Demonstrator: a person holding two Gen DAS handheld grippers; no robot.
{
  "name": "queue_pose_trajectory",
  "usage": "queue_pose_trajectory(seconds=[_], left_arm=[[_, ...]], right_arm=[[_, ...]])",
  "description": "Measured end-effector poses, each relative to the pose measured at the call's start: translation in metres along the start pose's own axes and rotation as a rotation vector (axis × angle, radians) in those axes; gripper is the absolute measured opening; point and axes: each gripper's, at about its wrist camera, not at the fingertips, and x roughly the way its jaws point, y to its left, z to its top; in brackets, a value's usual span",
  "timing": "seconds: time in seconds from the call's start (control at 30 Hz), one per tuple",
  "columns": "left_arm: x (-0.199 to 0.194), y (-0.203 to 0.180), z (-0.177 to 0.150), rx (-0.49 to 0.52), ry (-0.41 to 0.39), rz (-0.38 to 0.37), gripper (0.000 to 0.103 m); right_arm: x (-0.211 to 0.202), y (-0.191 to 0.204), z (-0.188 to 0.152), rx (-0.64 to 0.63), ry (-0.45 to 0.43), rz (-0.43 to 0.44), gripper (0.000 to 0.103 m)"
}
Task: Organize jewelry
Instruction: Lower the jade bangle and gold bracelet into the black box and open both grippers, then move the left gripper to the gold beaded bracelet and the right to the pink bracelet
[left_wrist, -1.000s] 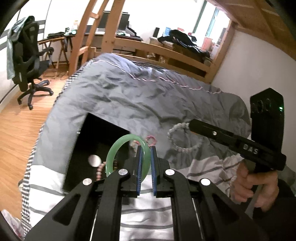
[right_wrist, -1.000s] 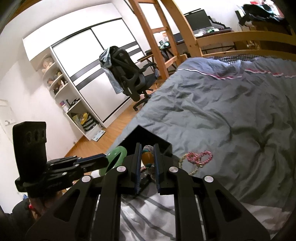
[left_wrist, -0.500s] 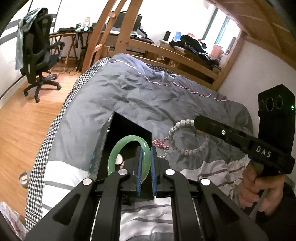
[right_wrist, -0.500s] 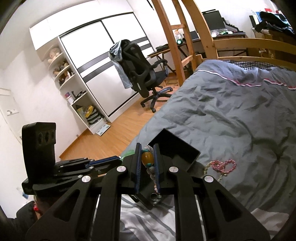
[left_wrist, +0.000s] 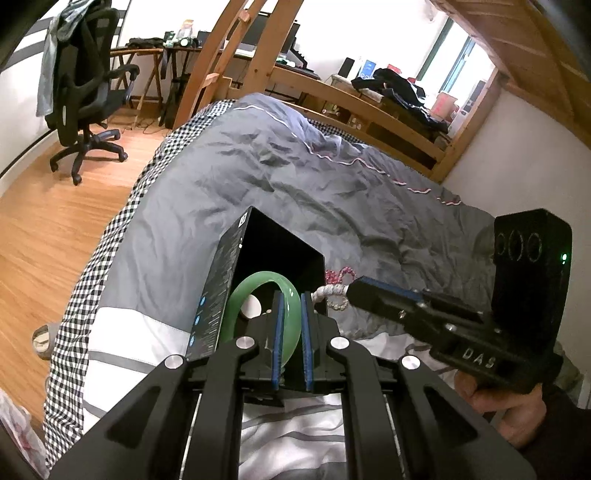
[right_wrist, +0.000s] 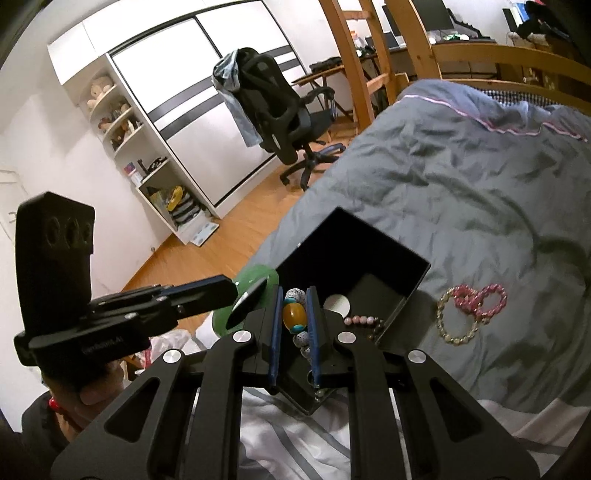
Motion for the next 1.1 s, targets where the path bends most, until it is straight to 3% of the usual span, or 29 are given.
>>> queue_pose_trajectory(seconds=[0.37, 0.47, 0.53, 0.57, 0.6, 0.67, 0.8, 0.93, 1.1], left_arm=[[-0.004, 0.005, 0.0, -0.026, -0.028, -0.002, 0.009], [-0.013, 0.003, 0.0, -0.018, -0.067, -0.005, 0.017], [-0.019, 0.0, 0.0, -0.011, -0.103, -0.005, 0.054], [-0.023, -0.002, 0.0, -0.003, -0.123, 0.004, 0.062], [-0.026, -0.004, 0.0, 0.007, -0.146, 0.015, 0.065], [-0.029, -0.006, 0.0, 0.012, -0.16, 0.001, 0.066], [-0.028, -0.011, 0.001, 0.019, -0.168, 0.011, 0.078], [-0.027, -0.021, -0.001, 0.046, -0.187, 0.022, 0.094], [-0.017, -0.047, -0.007, 0.082, -0.194, 0.017, 0.097]], right_arm=[[0.008, -0.001, -0.004, 0.028, 0.015, 0.025, 0.015], [0.009, -0.004, -0.004, 0.046, 0.016, 0.037, 0.017], [0.009, -0.006, -0.004, 0.058, 0.006, 0.037, 0.03], [0.008, -0.008, -0.004, 0.063, 0.0, 0.035, 0.039], [0.007, -0.009, -0.004, 0.069, -0.005, 0.028, 0.048], [0.0, -0.012, -0.002, 0.075, -0.033, 0.003, 0.056], [-0.015, -0.02, 0.002, 0.074, -0.095, -0.072, 0.088], [-0.03, -0.033, 0.009, 0.065, -0.138, -0.177, 0.096], [-0.044, -0.043, 0.01, 0.041, -0.148, -0.236, 0.099]])
